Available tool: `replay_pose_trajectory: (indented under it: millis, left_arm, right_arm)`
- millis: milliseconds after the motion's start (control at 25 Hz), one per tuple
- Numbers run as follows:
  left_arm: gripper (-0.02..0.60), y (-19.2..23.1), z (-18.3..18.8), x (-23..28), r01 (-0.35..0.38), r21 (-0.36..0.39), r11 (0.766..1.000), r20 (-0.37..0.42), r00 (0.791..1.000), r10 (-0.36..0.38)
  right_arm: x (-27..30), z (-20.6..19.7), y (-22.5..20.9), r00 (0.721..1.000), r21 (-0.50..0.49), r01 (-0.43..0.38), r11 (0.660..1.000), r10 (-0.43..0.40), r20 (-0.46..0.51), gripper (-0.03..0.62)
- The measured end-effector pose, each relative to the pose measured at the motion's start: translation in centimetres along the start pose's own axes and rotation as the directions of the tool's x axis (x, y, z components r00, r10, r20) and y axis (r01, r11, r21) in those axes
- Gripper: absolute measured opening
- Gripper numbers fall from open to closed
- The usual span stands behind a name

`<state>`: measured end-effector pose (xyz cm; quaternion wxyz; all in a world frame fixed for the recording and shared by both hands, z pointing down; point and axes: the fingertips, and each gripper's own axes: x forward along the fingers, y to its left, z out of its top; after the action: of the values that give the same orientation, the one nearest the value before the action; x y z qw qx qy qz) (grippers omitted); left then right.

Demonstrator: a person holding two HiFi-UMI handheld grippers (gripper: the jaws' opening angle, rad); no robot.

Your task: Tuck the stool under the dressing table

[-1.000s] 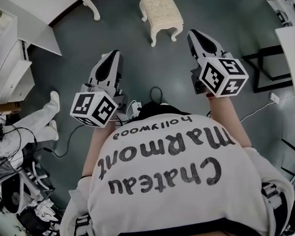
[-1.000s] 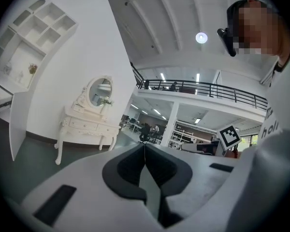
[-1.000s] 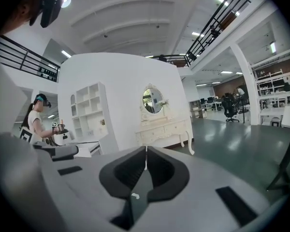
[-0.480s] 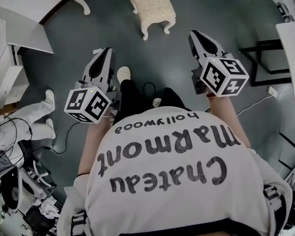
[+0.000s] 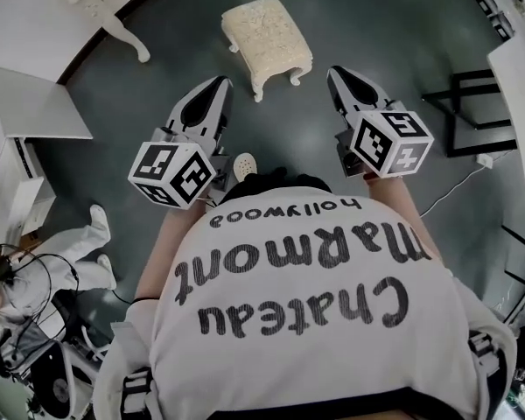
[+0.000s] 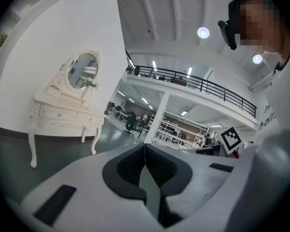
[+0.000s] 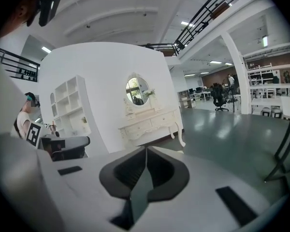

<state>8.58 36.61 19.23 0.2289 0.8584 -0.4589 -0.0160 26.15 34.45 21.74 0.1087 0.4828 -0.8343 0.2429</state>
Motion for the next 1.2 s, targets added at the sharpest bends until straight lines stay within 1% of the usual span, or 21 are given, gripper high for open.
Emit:
replay_pose_trajectory:
  millis: [160, 320, 480, 600, 680, 760, 880, 960, 1040, 1120, 1200]
  left_arm:
    - [0.023, 3.8, 2.5, 3.9, 0.039, -0.006, 0.999, -0.025, 0.999, -0.039]
    - [0.023, 8.6, 3.8, 7.0, 0.074, -0.017, 0.997, -0.057, 0.996, -0.075]
    - [0.023, 11.4, 2.7, 8.8, 0.1, -0.028, 0.995, -0.088, 0.991, -0.102]
    - [0.023, 13.0, 0.7, 10.4, 0.101, -0.062, 0.993, -0.118, 0.987, -0.108]
    - [0.023, 14.9, -1.1, 12.8, 0.076, -0.083, 0.994, -0.147, 0.985, -0.088]
    - [0.023, 17.3, -3.5, 16.0, 0.028, -0.11, 0.994, -0.195, 0.98, -0.049]
    - [0.023, 20.0, -6.4, 19.3, -0.035, -0.15, 0.988, -0.245, 0.969, -0.003]
    - [0.023, 21.3, -7.3, 19.7, -0.073, -0.147, 0.986, -0.262, 0.965, 0.032]
    - [0.023, 22.6, -7.9, 18.9, -0.128, -0.134, 0.983, -0.281, 0.956, 0.086]
    - [0.023, 24.0, -8.3, 17.7, -0.195, -0.134, 0.972, -0.29, 0.945, 0.149]
    - [0.023, 24.8, -9.1, 16.4, -0.25, -0.157, 0.956, -0.292, 0.936, 0.197]
  right_arm:
    - [5.1, 2.9, -0.8, 1.0, 0.04, 0.023, 0.999, -0.023, 0.018, 0.026]
    - [10.7, 4.2, -0.6, 0.999, 0.076, 0.047, 0.996, -0.048, 0.02, 0.026]
    - [14.2, 3.7, 0.3, 0.999, 0.08, 0.029, 0.996, -0.031, 0.023, 0.026]
    - [16.2, 2.1, 0.0, 1.0, 0.087, 0.022, 0.996, -0.02, -0.014, 0.026]
    - [19.0, 0.9, -2.1, 0.999, 0.109, 0.011, 0.994, -0.005, -0.052, 0.026]
    - [22.6, -1.1, -5.3, 0.993, 0.148, 0.006, 0.989, 0.012, -0.118, 0.026]
    - [26.2, -3.6, -9.9, 0.979, 0.184, 0.027, 0.983, 0.012, -0.205, 0.026]
    - [26.7, -4.1, -11.7, 0.973, 0.192, 0.043, 0.981, 0.003, -0.23, 0.026]
    - [26.5, -4.8, -12.6, 0.967, 0.193, 0.048, 0.98, 0.003, -0.256, 0.027]
    - [26.7, -5.6, -13.1, 0.958, 0.19, 0.04, 0.981, 0.017, -0.287, 0.026]
    - [27.2, -6.6, -13.2, 0.947, 0.187, 0.024, 0.982, 0.037, -0.318, 0.026]
